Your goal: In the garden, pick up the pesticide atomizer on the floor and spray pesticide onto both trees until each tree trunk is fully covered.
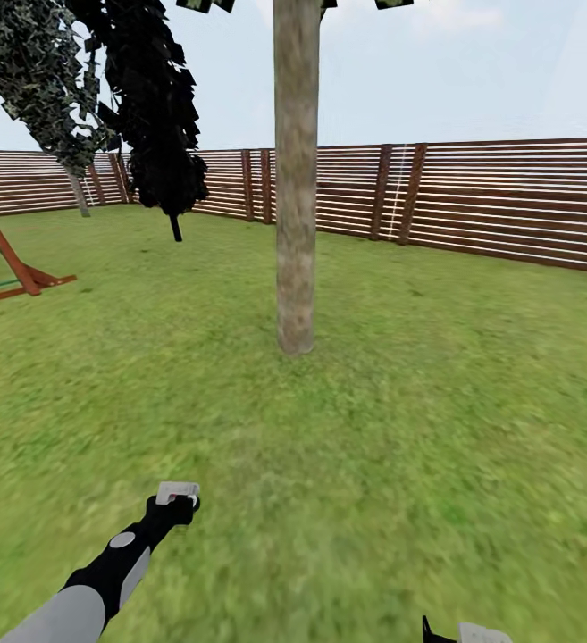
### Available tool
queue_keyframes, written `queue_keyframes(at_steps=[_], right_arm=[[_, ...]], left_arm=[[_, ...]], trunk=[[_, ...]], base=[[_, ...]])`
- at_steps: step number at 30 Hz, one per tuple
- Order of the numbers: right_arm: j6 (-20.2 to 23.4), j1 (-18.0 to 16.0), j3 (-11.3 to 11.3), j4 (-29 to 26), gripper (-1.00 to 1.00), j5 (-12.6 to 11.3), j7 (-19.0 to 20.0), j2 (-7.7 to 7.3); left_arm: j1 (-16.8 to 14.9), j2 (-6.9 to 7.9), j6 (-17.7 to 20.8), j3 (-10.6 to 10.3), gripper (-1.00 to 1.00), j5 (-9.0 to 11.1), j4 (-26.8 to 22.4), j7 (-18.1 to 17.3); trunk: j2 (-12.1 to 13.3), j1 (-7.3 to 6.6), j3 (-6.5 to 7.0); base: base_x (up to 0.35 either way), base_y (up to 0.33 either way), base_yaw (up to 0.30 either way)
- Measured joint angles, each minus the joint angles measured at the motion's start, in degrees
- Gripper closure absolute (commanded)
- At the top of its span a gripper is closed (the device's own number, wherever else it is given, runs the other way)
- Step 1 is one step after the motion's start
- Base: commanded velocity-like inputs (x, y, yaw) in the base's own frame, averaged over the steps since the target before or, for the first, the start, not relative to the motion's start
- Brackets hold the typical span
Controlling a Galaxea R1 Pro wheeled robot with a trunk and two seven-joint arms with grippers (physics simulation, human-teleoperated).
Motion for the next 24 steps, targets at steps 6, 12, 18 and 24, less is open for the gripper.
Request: queue_keyframes(at_steps=[6,12,18,24], right_arm=[[0.0,0.0,0.0,0.0,-1.00,0.0,0.0,0.03],[0.0,0.0,0.0,0.0,-1.00,0.0,0.0,0.03],[0.0,0.0,0.0,0.0,-1.00,0.0,0.0,0.03],[0.0,0.0,0.0,0.0,-1.00,0.0,0.0,0.03]], left_arm=[[0.0,-0.01,0.0,0.0,1.00,0.0,0.0,0.1],[0.0,-0.02,0.0,0.0,1.00,0.0,0.0,0.1],[0.0,0.00,0.0,0.0,1.00,0.0,0.0,0.1],[0.0,-0.08,0.0,0.0,1.00,0.0,0.0,0.1]], trunk=[[0.0,0.00,0.00],[0.0,0.00,0.00],[0.0,0.00,0.00],[0.0,0.00,0.00]], base=[[0.339,0.000,0.000],[0.339,0.000,0.000],[0.339,0.000,0.000],[0.339,0.000,0.000]])
